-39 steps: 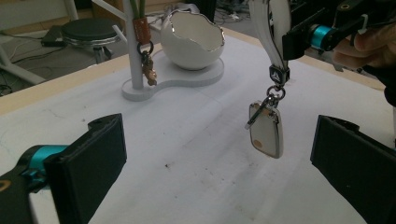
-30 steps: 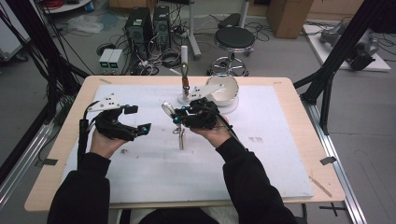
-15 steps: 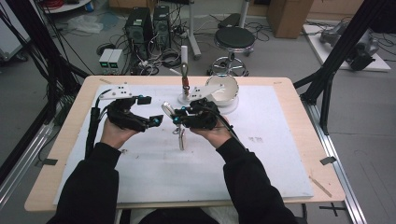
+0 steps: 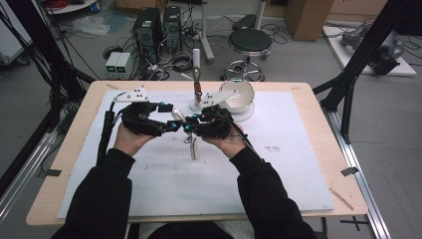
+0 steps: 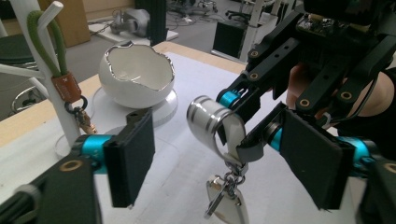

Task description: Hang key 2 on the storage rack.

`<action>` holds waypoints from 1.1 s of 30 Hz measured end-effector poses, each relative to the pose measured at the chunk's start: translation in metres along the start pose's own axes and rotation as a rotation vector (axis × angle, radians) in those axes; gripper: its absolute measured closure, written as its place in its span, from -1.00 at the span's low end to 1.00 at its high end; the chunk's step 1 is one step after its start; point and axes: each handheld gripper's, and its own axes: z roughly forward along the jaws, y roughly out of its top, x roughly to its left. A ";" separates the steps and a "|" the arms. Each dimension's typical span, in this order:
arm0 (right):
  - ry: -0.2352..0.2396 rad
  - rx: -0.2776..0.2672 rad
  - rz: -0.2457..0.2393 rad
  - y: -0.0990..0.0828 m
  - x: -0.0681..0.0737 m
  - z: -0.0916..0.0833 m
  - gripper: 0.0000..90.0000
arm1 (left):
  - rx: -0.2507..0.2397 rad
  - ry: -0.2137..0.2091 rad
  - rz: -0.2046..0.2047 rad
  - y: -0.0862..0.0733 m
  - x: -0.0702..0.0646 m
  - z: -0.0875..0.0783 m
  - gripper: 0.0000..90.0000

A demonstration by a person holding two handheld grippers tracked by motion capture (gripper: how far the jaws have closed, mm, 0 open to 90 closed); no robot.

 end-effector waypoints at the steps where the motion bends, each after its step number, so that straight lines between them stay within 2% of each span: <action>1: 0.000 0.000 0.003 0.000 0.000 0.001 0.67 | -0.002 -0.004 0.001 0.000 0.000 0.001 -0.34; 7: 0.005 -0.005 -0.001 0.001 0.002 0.001 0.67 | 0.019 -0.016 0.010 0.000 -0.003 0.005 -0.13; 15: -0.001 -0.002 -0.003 0.001 0.002 0.001 0.67 | 0.007 -0.014 -0.001 0.001 -0.004 0.006 0.10; 18: -0.004 0.003 -0.003 0.000 0.001 0.002 0.67 | 0.000 -0.031 -0.019 0.001 -0.003 0.005 0.25; 19: -0.010 0.007 -0.005 0.000 0.002 0.002 0.67 | -0.004 0.000 -0.015 0.001 -0.003 0.005 0.33; 20: 0.007 0.006 -0.004 0.000 0.002 0.003 0.66 | -0.004 -0.008 -0.019 0.001 -0.003 0.004 0.45; 21: -0.001 0.006 -0.008 0.000 0.003 0.004 0.66 | -0.004 -0.011 -0.021 0.001 -0.002 0.004 0.48; 30: -0.006 0.010 0.005 0.000 0.002 0.006 0.65 | 0.015 0.014 -0.004 0.002 -0.005 0.005 0.58; 33: -0.007 0.004 0.015 0.000 0.001 0.006 0.53 | 0.015 0.012 -0.004 0.002 -0.005 0.005 0.59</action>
